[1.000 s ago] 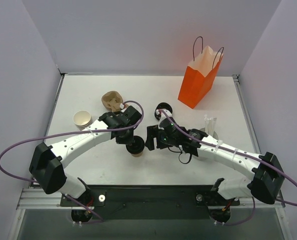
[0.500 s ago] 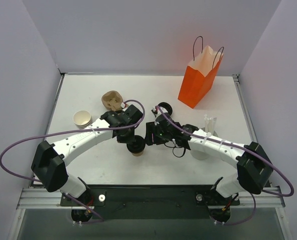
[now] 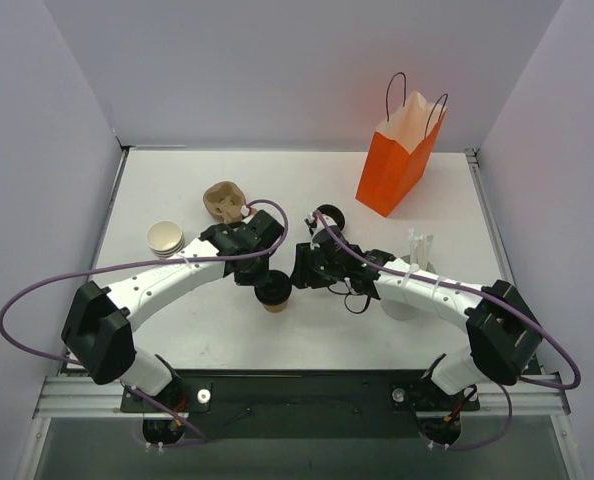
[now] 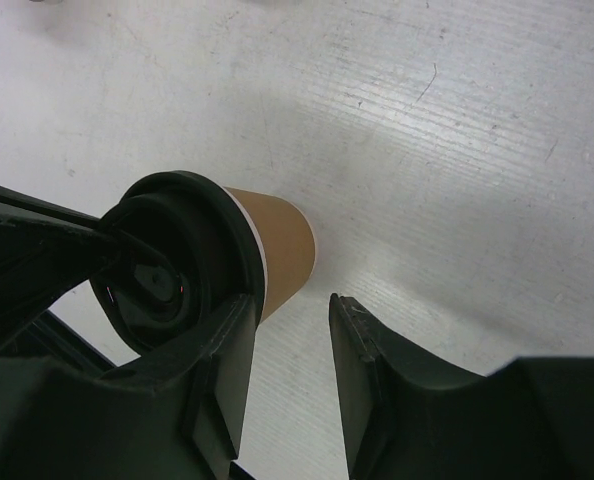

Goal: Pack the takeout coffee

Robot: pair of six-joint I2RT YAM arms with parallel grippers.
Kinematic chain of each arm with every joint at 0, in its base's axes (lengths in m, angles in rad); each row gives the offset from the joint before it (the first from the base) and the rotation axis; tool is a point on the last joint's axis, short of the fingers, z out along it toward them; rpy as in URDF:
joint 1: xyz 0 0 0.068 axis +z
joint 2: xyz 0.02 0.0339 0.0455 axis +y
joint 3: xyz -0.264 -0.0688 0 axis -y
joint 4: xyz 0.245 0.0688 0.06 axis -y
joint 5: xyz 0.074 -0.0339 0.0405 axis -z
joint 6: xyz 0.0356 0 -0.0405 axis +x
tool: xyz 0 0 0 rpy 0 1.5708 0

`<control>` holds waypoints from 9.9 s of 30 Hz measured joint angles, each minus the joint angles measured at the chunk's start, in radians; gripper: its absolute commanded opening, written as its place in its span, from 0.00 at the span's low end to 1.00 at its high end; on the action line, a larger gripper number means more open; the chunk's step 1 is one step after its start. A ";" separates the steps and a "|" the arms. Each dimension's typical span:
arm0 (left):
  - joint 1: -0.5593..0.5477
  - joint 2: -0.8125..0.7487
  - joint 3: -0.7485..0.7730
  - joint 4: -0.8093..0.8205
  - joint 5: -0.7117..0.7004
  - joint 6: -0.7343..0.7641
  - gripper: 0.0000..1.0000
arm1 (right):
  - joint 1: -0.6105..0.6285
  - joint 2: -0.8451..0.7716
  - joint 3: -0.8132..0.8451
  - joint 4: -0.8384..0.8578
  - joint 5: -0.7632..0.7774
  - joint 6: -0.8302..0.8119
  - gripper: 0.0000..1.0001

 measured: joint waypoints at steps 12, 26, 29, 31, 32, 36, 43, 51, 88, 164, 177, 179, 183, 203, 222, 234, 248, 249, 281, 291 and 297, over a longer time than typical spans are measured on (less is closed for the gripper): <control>0.020 -0.032 -0.046 0.066 0.028 -0.002 0.05 | 0.000 -0.015 -0.002 -0.007 -0.003 0.010 0.38; 0.021 -0.040 -0.072 0.124 0.031 -0.010 0.05 | -0.012 -0.030 0.010 -0.006 -0.067 0.030 0.36; 0.021 -0.041 -0.079 0.137 0.031 -0.010 0.05 | -0.021 -0.014 0.010 0.003 -0.067 0.034 0.33; 0.021 -0.046 -0.088 0.150 0.030 -0.014 0.05 | -0.032 -0.003 0.009 0.015 -0.073 0.045 0.31; 0.021 -0.050 -0.093 0.159 0.030 -0.019 0.05 | -0.037 -0.003 0.003 0.028 -0.074 0.052 0.30; 0.024 -0.057 -0.112 0.185 0.030 -0.028 0.05 | -0.046 -0.010 -0.042 0.099 -0.085 0.080 0.28; 0.027 -0.068 -0.139 0.220 0.030 -0.038 0.05 | -0.047 -0.031 -0.119 0.212 -0.081 0.141 0.25; 0.027 -0.080 -0.159 0.244 0.025 -0.051 0.05 | -0.046 -0.042 -0.198 0.335 -0.055 0.212 0.22; 0.032 -0.058 -0.155 0.311 0.053 0.044 0.05 | -0.143 -0.059 0.005 -0.063 -0.202 0.045 0.33; 0.001 -0.092 -0.113 0.207 0.196 0.070 0.30 | -0.123 -0.108 0.034 -0.175 -0.128 0.052 0.28; 0.024 -0.224 -0.125 0.207 0.117 0.092 0.74 | -0.106 -0.155 0.011 -0.185 -0.143 0.024 0.17; 0.035 -0.264 -0.145 0.207 0.098 0.098 0.77 | -0.103 -0.154 -0.014 -0.183 -0.131 0.021 0.16; 0.061 -0.348 -0.222 0.212 0.077 0.113 0.77 | -0.101 -0.135 -0.043 -0.148 -0.115 0.023 0.15; 0.084 -0.393 -0.354 0.429 0.240 0.117 0.71 | -0.114 -0.139 0.039 -0.240 -0.075 0.016 0.68; 0.079 -0.830 -0.436 0.276 0.015 0.240 0.97 | 0.136 -0.056 0.194 -0.389 0.248 -0.274 0.90; 0.051 -0.844 -0.456 0.261 -0.011 0.253 0.97 | 0.159 0.059 0.211 -0.416 0.290 -0.287 0.67; 0.039 -0.866 -0.457 0.260 -0.051 0.253 0.97 | 0.071 0.065 0.215 -0.402 0.289 -0.231 0.50; 0.036 -0.867 -0.457 0.258 -0.053 0.253 0.97 | 0.048 0.065 0.213 -0.398 0.290 -0.227 0.50; -0.007 -0.907 -0.457 0.236 -0.120 0.233 0.97 | -0.237 0.025 0.159 -0.389 0.367 -0.171 0.54; -0.008 -0.906 -0.457 0.230 -0.130 0.231 0.97 | -0.296 0.001 0.159 -0.449 0.364 -0.195 0.82; -0.008 -0.905 -0.457 0.230 -0.129 0.231 0.97 | -0.304 -0.004 0.251 -0.521 0.365 -0.204 0.87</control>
